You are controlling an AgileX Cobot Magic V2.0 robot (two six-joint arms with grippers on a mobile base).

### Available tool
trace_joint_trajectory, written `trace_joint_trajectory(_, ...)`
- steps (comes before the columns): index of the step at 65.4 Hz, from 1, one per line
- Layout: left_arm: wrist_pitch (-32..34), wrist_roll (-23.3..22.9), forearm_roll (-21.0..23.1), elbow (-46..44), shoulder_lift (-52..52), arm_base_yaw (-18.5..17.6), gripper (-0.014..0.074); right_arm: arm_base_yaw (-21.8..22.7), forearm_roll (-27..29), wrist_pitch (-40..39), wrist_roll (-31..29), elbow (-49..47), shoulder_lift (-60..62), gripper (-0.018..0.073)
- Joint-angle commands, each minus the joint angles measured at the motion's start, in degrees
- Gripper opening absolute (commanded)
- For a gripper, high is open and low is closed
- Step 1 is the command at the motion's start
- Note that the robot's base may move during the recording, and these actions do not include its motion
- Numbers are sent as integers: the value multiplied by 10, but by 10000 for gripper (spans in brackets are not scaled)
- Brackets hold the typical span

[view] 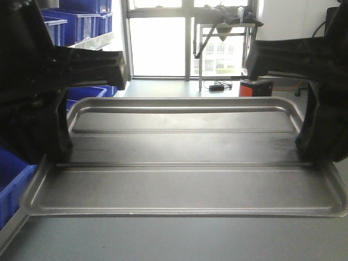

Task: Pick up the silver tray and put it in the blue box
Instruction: 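Hold the tray level in both grippers while the base drives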

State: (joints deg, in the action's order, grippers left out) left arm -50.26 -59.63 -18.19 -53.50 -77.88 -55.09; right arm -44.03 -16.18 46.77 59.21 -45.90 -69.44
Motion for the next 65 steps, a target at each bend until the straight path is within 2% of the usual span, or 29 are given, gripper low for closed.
trace_joint_trajectory(1, -6, -1, -18, -14, 19, -2, -6, 0, -30, -1, 0, -13, 11, 68)
trace_joint_trajectory(65, -6, -1, -18, -14, 19, -2, -6, 0, -30, -1, 0, -13, 11, 68)
